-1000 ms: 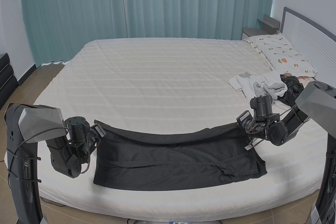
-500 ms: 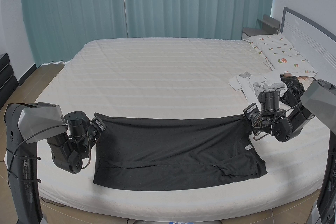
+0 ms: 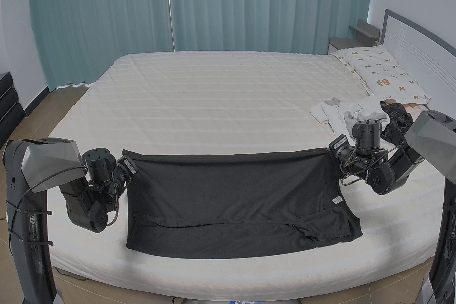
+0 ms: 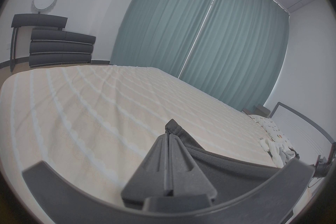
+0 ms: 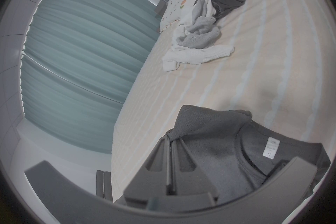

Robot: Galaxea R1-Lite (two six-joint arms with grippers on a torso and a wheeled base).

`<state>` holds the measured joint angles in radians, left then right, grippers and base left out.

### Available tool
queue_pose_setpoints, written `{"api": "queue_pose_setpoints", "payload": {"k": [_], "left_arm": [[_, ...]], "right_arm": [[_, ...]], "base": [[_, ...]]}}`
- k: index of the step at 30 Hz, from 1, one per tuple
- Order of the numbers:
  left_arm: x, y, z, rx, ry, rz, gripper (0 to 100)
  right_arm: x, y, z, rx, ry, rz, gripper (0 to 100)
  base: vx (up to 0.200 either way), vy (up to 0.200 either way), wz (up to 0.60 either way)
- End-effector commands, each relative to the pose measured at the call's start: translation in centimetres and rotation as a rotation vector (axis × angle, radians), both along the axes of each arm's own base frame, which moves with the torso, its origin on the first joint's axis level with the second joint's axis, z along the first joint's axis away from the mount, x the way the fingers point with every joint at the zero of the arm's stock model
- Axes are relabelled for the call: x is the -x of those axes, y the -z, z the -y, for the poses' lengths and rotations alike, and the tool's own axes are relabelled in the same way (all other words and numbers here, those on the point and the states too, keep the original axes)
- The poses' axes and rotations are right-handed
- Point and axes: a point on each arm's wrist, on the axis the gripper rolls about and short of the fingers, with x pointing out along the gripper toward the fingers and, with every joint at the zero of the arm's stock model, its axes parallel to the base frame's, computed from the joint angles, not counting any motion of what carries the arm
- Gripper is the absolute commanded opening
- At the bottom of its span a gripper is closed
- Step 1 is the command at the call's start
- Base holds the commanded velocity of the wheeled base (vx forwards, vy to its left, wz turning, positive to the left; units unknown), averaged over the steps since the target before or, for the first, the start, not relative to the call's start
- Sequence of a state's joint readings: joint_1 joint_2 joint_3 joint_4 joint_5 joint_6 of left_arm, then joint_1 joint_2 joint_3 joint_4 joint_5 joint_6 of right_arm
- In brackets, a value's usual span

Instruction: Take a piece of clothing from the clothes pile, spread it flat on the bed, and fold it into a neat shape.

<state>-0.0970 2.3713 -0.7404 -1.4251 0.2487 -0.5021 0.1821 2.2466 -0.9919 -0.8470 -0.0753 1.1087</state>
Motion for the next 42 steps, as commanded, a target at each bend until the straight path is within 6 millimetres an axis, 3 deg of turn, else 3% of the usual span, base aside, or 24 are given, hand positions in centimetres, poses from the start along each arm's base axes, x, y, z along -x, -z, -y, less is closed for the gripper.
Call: {"api": "queue_pose_setpoints", "payload": {"k": [1,9,26,37,42], "left_arm": [[0.0,0.3,-0.1,-0.002,0.000,-0.008,0],[0.3,0.6,-0.1,-0.011,0.006,-0.029,0],[4.3,3.9,-0.2,-0.079,0.114,-0.240,0],[5.1,5.5,-0.2,-0.112,0.131,-0.306,0],[4.3,4.9,-0.2,-0.111,0.125,-0.268,0]], "right_arm": [[0.0,0.8,0.0,0.007,-0.003,-0.009,0],[0.8,1.8,0.1,0.053,-0.025,-0.057,0],[4.4,5.8,0.4,0.149,-0.124,-0.239,0],[5.1,6.6,0.3,0.184,-0.150,-0.274,0],[4.2,5.5,0.5,0.173,-0.136,-0.211,0]], "base": [[0.000,0.000,0.00],[0.000,0.000,0.00],[0.000,0.000,0.00],[0.000,0.000,0.00],[0.000,0.000,0.00]]}}
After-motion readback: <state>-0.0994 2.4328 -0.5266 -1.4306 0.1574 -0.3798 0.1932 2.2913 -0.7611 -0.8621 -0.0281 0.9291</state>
